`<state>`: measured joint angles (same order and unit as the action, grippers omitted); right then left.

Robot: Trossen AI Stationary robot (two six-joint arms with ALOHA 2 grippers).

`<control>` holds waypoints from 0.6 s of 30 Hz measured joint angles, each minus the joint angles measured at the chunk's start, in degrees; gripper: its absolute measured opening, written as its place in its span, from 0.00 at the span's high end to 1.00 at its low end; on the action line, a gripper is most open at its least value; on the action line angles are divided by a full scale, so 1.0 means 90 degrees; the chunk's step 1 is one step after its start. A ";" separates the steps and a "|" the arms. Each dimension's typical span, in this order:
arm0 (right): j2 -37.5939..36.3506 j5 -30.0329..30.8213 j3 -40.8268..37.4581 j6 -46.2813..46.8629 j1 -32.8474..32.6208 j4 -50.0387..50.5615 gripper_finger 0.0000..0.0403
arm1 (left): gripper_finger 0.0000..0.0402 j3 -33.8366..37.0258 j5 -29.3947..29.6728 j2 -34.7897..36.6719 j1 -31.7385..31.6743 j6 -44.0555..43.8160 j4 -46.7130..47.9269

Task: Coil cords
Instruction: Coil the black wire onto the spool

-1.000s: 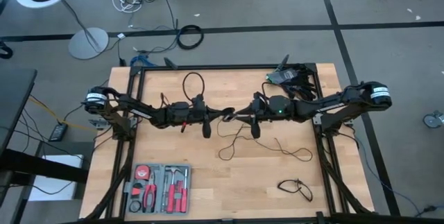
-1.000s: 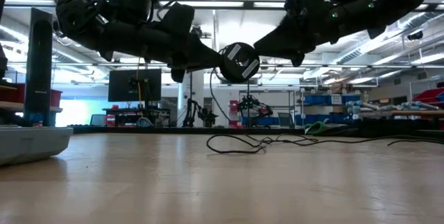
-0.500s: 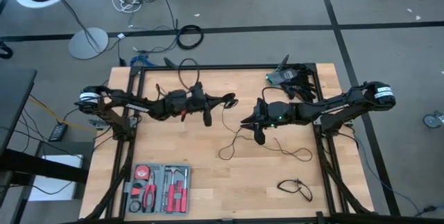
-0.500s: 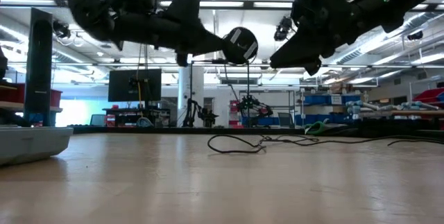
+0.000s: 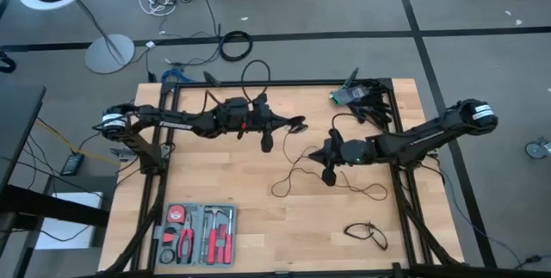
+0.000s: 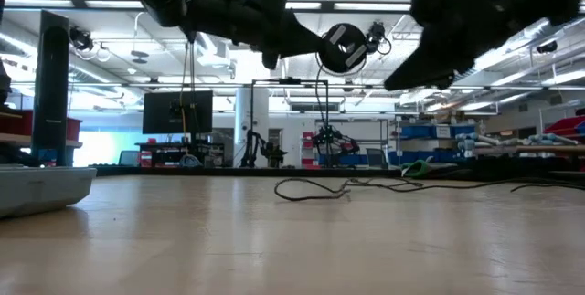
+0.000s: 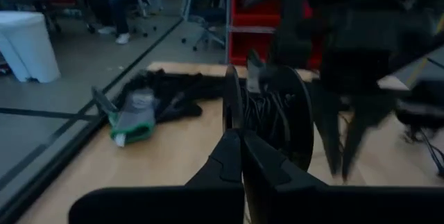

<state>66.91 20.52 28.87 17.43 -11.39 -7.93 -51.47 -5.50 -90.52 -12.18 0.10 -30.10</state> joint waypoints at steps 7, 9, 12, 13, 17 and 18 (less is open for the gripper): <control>0.0078 0.0497 -0.0758 0.0734 -0.0483 -0.1226 0.99 | 1.00 0.0638 0.0556 0.0053 0.0338 -0.0010 -0.1194; 0.0498 0.0506 -0.0919 0.0792 -0.0489 -0.2137 0.98 | 1.00 0.0910 0.0820 0.0117 0.0424 -0.0062 -0.1443; 0.1402 0.0509 -0.0926 0.0768 -0.0459 -0.3489 0.98 | 1.00 0.1300 0.1088 0.0138 0.0528 -0.0324 -0.1627; 0.1764 0.0508 -0.0877 0.0754 -0.0422 -0.3942 0.99 | 1.00 0.1433 0.1158 0.0138 0.0562 -0.0400 -0.1772; 0.3160 0.0514 -0.0470 0.0723 -0.0284 -0.5109 0.99 | 1.00 0.1897 0.1379 0.0157 0.0734 -0.0732 -0.2589; 0.3474 0.0509 -0.0349 0.0718 -0.0260 -0.5321 0.99 | 1.00 0.2029 0.1467 0.0158 0.0773 -0.0763 -0.2750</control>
<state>98.18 25.10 25.73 23.90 -13.72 -55.82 -33.21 7.70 -89.10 -5.22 -6.77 -54.85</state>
